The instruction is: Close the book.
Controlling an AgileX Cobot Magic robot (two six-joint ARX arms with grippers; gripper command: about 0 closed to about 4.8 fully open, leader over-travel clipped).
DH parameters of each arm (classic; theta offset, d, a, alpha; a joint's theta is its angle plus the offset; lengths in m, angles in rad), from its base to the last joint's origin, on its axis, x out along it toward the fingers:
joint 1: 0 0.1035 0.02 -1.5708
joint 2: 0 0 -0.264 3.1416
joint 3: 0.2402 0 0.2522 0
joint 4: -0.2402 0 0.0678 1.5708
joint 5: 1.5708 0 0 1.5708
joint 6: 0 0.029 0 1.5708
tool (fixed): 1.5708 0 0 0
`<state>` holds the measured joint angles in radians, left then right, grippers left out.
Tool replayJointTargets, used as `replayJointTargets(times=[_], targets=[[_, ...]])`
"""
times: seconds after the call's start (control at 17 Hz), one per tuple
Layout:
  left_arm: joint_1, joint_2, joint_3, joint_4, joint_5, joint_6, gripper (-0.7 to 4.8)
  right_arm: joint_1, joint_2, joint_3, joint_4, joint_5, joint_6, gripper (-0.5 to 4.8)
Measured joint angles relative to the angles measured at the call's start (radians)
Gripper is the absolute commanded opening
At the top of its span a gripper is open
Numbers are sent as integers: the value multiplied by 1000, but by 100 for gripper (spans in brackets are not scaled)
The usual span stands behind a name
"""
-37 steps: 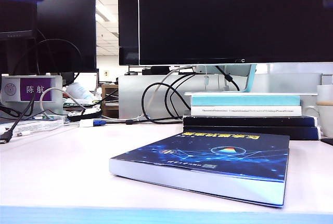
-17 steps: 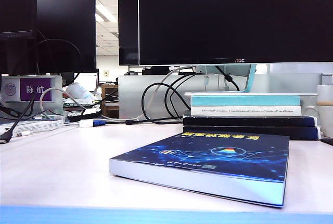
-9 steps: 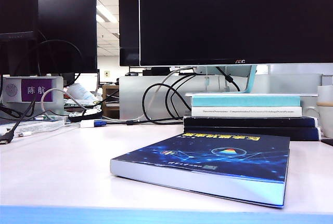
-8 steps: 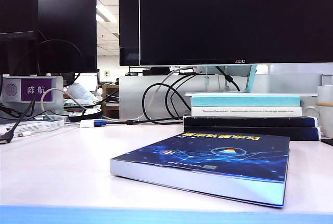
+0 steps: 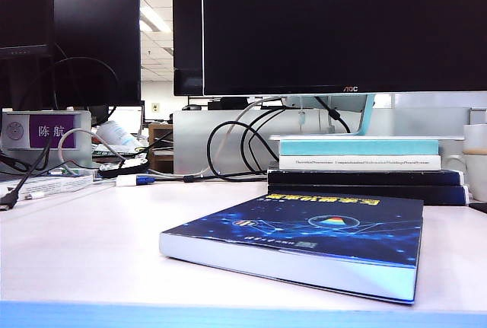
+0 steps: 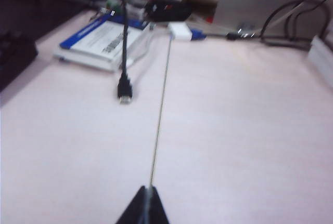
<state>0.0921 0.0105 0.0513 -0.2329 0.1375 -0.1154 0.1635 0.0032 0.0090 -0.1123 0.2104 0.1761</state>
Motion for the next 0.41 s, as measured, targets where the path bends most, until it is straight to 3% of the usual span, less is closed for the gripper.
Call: replayJointTargets(times=[0.41], targets=[[0,0,0,-13,0,3,-4,0,0,0,-1,-3,0,0]])
